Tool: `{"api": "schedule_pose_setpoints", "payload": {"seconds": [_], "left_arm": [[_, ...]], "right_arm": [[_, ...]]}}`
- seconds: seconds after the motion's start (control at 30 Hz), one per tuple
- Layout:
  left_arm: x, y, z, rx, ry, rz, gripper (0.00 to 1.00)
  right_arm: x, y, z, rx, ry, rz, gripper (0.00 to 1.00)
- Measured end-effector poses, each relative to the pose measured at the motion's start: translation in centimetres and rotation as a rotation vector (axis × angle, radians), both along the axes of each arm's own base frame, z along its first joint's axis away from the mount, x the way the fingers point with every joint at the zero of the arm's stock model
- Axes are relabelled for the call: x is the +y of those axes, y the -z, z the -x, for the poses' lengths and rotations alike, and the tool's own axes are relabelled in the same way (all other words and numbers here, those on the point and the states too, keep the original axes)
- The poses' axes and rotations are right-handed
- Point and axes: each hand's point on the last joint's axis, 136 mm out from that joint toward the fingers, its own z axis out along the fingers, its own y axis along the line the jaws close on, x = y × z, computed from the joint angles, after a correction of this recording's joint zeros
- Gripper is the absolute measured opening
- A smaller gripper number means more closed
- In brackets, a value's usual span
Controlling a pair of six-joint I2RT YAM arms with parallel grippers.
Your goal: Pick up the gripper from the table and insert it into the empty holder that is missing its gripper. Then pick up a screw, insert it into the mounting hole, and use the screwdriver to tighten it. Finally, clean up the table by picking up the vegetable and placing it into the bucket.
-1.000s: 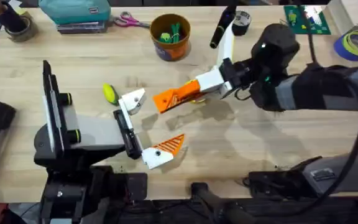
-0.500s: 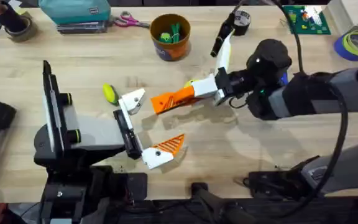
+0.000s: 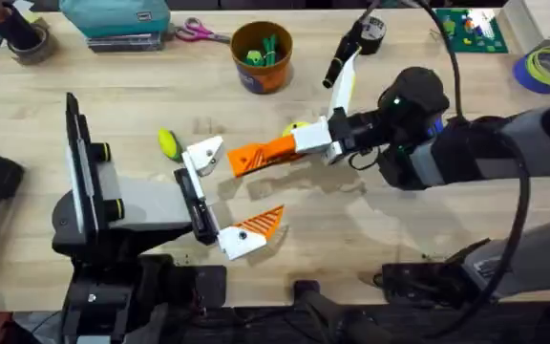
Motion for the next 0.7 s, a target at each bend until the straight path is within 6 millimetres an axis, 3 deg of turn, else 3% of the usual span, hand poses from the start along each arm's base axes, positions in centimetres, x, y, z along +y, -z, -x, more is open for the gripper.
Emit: {"api": "schedule_pose_setpoints", "payload": {"seconds": [0.7], "left_arm": [[0.0, 0.0, 0.0, 0.0, 0.0, 0.0, 0.985]], "right_arm": [[0.42, -1.01, 0.14, 0.017, 0.007, -0.02, 0.008]]}}
